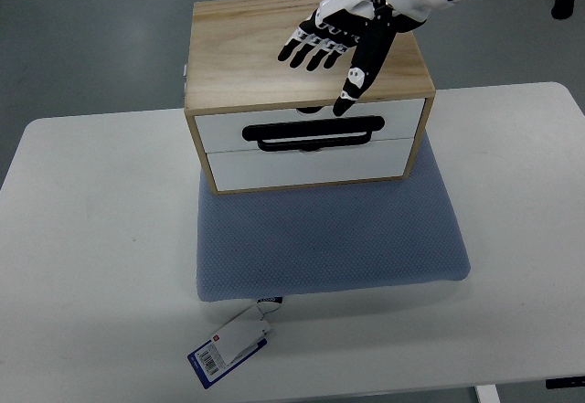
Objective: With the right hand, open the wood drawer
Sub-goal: 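Lower the right hand and hook fingers around the black drawer handle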
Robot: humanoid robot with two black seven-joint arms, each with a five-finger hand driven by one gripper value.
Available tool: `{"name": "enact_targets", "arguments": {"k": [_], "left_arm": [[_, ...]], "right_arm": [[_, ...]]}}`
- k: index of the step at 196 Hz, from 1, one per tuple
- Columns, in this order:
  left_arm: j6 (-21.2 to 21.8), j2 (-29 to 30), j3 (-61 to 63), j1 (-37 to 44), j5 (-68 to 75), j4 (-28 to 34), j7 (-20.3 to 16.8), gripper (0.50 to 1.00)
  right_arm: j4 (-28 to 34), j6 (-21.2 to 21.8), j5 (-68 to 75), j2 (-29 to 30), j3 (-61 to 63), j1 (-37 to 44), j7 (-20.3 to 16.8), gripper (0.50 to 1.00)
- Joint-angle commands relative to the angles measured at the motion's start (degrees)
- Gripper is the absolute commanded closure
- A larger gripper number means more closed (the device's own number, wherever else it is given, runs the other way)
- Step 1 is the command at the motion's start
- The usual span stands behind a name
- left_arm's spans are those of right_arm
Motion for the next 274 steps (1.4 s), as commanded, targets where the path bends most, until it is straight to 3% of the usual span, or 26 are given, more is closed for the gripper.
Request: {"name": "enact_targets", "arguments": {"k": [1,125,208,274], "left_arm": [[0.0,0.0,0.0,0.0,0.0,0.0,0.0,0.5],[0.0,0.0,0.0,0.0,0.0,0.0,0.1,0.5],[0.0,0.0,0.0,0.0,0.0,0.0,0.0,0.5],[0.0,0.0,0.0,0.0,0.0,0.0,0.1,0.5]], "right_arm": [[0.1,0.0,0.1,1.4,0.0,-0.2,-2.2,0.572],[2.6,-0.8,0.1,5.2,-0.2,-1.5,-4.9,0.572],[2.2,-8.0,0.0,6.1,-0.1,-5.7,-7.3,0.572],[2.1,-8.6,0.0,6.5,-0.4,-6.9,-7.3,0.572]]}}
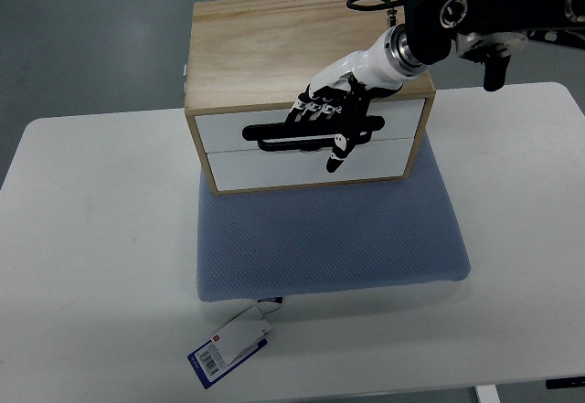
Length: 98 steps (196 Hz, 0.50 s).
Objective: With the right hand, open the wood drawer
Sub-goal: 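Lower the right hand and hook fingers around the black drawer handle, then pull the upper white drawer outward toward the robot with the right hand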
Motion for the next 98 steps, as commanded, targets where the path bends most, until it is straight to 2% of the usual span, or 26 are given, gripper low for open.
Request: {"name": "enact_targets", "arguments": {"k": [1,98], "left_arm": [[0.0,0.0,0.0,0.0,0.0,0.0,0.1,0.5],[0.0,0.0,0.0,0.0,0.0,0.0,0.0,0.5]], "right_arm": [[0.0,-0.1,0.0,0.2,-0.2,-0.3,0.0,0.572],[0.0,-0.4,0.0,0.6,-0.2,-1.6,-1.0,0.572]]}}
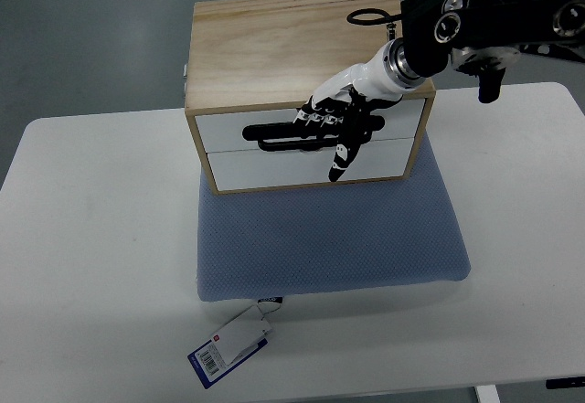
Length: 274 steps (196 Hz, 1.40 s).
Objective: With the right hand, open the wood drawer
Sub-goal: 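Pull the upper white drawer outward toward the robot with the right hand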
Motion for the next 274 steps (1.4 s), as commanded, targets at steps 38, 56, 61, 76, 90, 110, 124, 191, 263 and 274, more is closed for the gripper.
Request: {"name": "enact_targets", "arguments": {"k": [38,56,61,76,90,110,124,191,263,274], "left_arm": [[0.0,0.0,0.0,0.0,0.0,0.0,0.1,0.5],[0.0,0.0,0.0,0.0,0.0,0.0,0.1,0.5],[0.0,0.0,0.0,0.0,0.0,0.0,0.0,0.5],[0.0,0.0,0.0,0.0,0.0,0.0,0.1,0.5],[0.0,0.0,0.0,0.0,0.0,0.0,0.0,0.5],[0.0,0.0,0.0,0.0,0.0,0.0,0.1,0.5],[0.0,0.0,0.0,0.0,0.0,0.0,0.0,0.5],[0.0,0.0,0.0,0.0,0.0,0.0,0.1,0.5],[0.0,0.0,0.0,0.0,0.0,0.0,0.0,0.5],[0.0,0.0,0.0,0.0,0.0,0.0,0.1,0.5]], "right_arm": [[0.1,1.6,0.0,-0.5,0.1,0.1,-0.3,0.572],[0.1,4.1,0.0,-0.7,0.0,0.3,-0.3,0.572],[0.1,4.5,0.0,-0.8,0.0,0.4,-0.3,0.572],[0.3,5.7,0.0,-1.0,0.0,0.7,-0.3,0.572],[0.4,6.6,0.0,-1.0,0.0,0.8,-0.3,0.572],[0.6,7.7,0.0,-1.1,0.0,0.9,-0.3,0.572],[0.7,8.9,0.0,-1.2,0.0,1.1,-0.3,0.572],[1.4,13.2,0.0,-2.5,0.1,2.0,-0.2,0.57],[3.7,13.2,0.0,-3.6,0.1,3.3,0.0,0.57],[4.3,13.2,0.0,-3.6,0.1,3.6,0.0,0.57]]}}
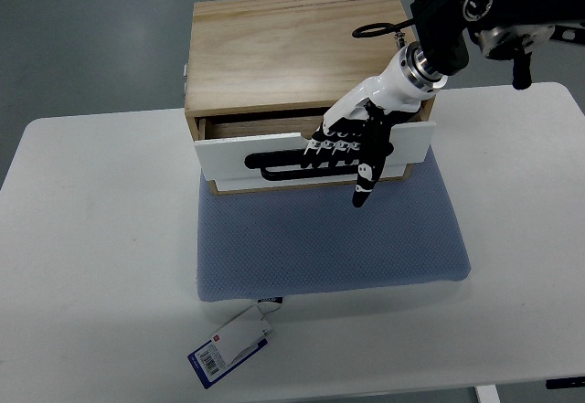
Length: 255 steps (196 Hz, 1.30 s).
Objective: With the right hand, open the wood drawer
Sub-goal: 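Pull the upper white drawer outward toward the robot with the right hand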
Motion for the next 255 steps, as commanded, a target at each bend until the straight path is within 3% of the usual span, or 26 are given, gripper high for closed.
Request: {"name": "enact_targets", "arguments": {"k": [1,255], "left_arm": [[0.0,0.0,0.0,0.0,0.0,0.0,0.0,0.5],[0.0,0.0,0.0,0.0,0.0,0.0,-0.1,0.5]], "right_arm": [[0.9,0.0,0.0,-0.1,0.0,0.5,0.0,0.57],[8.8,0.0,0.0,-2.6,0.0,2.7,0.2,0.568]]}}
